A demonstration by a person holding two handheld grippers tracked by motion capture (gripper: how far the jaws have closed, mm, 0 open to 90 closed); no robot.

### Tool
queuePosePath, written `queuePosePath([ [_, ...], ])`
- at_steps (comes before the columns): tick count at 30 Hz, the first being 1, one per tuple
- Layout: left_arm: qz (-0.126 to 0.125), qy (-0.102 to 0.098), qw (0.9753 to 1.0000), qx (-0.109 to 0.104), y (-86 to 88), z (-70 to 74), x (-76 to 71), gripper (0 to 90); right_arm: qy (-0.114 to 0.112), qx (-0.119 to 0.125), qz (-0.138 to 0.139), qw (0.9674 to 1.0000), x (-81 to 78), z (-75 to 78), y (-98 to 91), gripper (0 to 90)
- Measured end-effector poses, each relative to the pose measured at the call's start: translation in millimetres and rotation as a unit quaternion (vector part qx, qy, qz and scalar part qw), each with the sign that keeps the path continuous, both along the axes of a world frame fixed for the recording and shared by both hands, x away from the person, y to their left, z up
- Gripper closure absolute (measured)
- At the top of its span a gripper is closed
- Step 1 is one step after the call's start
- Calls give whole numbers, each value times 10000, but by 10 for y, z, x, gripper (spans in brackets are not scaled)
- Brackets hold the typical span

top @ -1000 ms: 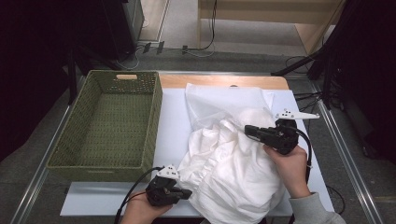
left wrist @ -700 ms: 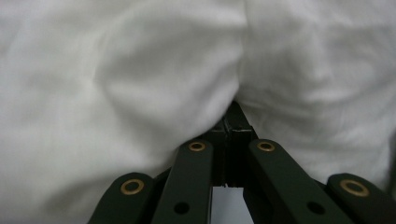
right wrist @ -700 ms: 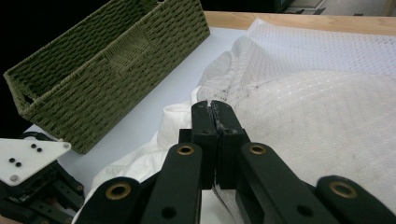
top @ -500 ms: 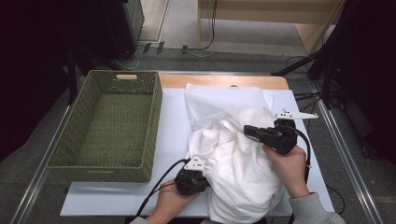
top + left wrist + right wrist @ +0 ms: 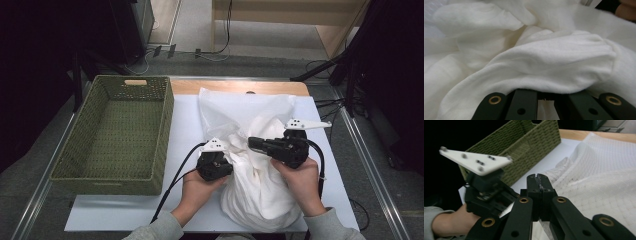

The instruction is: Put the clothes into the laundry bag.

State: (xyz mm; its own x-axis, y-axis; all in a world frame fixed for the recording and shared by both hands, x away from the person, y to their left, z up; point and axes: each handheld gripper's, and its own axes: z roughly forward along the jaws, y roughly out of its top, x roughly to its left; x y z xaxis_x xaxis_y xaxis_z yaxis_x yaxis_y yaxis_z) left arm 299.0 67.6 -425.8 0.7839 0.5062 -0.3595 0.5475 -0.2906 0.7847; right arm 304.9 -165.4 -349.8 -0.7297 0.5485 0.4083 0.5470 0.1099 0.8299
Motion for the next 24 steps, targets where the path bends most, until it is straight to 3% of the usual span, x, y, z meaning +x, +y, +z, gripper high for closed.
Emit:
queuePosePath([
  [5, -130, -26, 9999, 101, -148, 57, 58, 900, -208, 65, 42, 9998, -85, 104, 10, 900],
  [7, -235, -82, 9993, 270, -253, 105, 119, 900, -223, 41, -48, 9997, -76, 98, -20, 900],
  [16, -430, -46, 9981, 429, -625, 197, 384, 900, 77, 218, -608, 9979, 105, -60, -347, 899],
  [18, -475, -52, 9976, 502, -710, 223, 444, 900, 113, 234, -653, 9975, 108, -72, -388, 899],
  [21, -462, -46, 9979, 449, -805, 250, 531, 900, 116, 216, -676, 9974, 87, -75, -407, 900],
  [24, -426, -130, 9974, 568, -857, 266, 608, 900, 121, 222, -671, 9974, 57, -78, -418, 900],
])
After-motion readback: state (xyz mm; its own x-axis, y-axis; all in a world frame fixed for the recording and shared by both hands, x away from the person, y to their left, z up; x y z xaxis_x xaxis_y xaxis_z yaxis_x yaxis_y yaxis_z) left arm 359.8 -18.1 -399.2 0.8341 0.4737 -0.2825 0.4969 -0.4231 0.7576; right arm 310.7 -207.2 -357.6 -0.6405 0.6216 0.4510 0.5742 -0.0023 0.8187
